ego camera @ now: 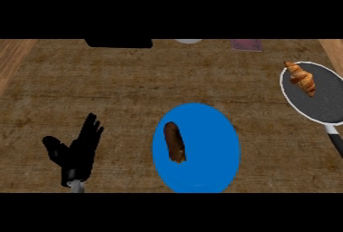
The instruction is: Pick the croissant from the plate and place it in the pan
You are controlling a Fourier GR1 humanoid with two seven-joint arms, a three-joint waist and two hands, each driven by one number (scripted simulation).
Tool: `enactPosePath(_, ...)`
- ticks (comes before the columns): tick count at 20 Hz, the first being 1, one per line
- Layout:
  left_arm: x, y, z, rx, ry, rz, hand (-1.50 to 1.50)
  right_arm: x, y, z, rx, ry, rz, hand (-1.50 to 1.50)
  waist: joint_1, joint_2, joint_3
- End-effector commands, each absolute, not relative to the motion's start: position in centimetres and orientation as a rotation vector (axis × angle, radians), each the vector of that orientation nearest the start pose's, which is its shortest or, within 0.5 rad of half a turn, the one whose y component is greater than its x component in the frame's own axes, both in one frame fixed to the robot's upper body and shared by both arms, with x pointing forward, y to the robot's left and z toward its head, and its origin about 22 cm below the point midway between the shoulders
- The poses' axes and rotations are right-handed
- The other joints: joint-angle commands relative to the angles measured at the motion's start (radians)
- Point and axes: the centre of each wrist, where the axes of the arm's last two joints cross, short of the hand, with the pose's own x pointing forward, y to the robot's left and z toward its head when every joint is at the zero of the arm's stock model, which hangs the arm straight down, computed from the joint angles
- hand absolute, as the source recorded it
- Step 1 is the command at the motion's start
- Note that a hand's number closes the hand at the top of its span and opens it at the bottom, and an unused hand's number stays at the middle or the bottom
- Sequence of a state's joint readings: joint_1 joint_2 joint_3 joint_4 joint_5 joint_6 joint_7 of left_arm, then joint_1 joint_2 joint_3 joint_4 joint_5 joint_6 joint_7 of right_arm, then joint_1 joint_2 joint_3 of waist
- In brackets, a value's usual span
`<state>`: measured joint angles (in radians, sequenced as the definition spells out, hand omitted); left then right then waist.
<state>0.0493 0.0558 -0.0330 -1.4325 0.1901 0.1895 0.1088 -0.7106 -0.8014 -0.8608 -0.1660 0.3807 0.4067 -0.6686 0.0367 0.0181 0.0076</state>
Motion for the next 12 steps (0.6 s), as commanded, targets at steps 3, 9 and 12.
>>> enactPosePath(3, 22.3, 24.1, -4.3, 0.055, -1.247, 0.248, 0.00, 27.7, -54.6, 5.8, -0.317, -1.750, -0.011, -1.50, -0.014, -0.009, -0.004)
enactPosePath(9, 22.4, 25.3, -3.5, 0.039, -1.245, 0.246, 0.00, 24.8, -56.0, 4.6, -0.359, -1.729, -0.046, -1.50, -0.015, -0.008, -0.004)
enactPosePath(12, 22.5, 24.1, -4.2, 0.079, -1.249, 0.248, 0.00, 25.4, -54.7, 3.2, -0.363, -1.703, -0.041, -1.50, -0.019, -0.011, -0.005)
